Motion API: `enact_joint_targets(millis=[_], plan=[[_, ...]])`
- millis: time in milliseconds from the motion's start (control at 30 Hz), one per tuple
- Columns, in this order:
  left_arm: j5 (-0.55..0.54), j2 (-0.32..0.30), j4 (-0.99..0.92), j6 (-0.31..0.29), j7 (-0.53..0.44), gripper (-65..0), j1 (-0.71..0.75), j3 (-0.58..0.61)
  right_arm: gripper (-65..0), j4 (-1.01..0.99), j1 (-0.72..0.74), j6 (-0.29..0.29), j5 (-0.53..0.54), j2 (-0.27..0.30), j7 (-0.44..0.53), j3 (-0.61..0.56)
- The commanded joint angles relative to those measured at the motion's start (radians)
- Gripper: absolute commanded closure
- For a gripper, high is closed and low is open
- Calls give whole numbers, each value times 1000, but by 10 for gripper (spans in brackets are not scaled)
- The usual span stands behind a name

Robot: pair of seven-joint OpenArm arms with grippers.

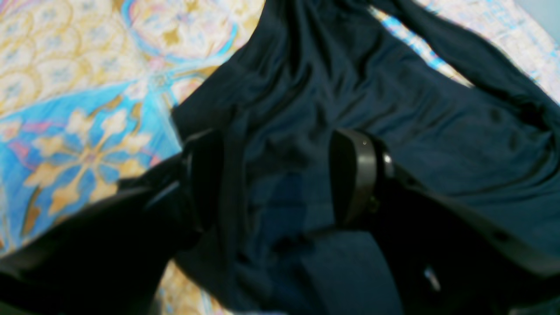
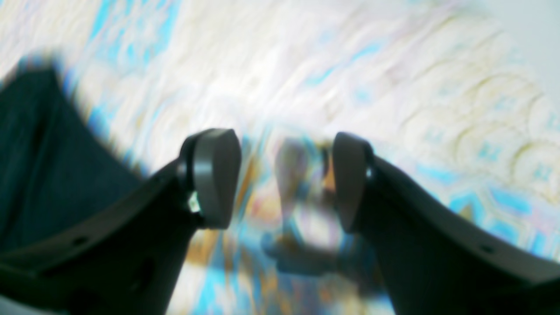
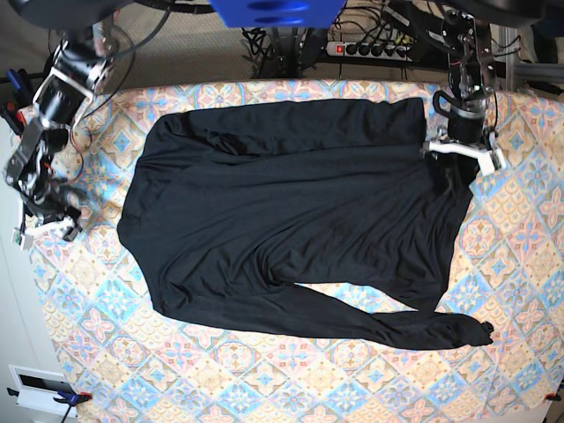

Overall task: Layout the t-shirt on the table in an organized manner, then fold the t-shirt properly
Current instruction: 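Hold the collar corners with both grippers and pull them apart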

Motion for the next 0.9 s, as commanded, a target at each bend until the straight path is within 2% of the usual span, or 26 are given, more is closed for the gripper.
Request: enact_joint_targets(millis=[0,100,167,267,400,567,733,867], plan=[[-5,-15,5,-2,2,-376,-19,-7,-337,97,-25,12,32,65,8,38],[-5,-15,-12,-2,42,-376,-46,-7,-337,301,-195,57,141,62,-149,72],[-5,-15,-15,-2,42,-376,-57,-7,-337,401,-295,60,204,62,-204,86],[-5,-11,-17,-2,42,-376,-65,-6,-337,510,-420,61,313,62,-244,89],[-5,-11,-17,-2,42,-376,-63,-6,-337,554,-542,61,462,60,-304,83],[-5,-9,-17,-2,42,-376,-60,-4,-337,542,-555,61,540,56,-317,-40],[-5,-9,-17,-2,42,-376,-57,-4,-337,542,-554,61,549,13,-313,-146],[-6,-9,-15,-2,42,-376,-40,-6,-337,542,-483,61,548,-26,-314,-190]])
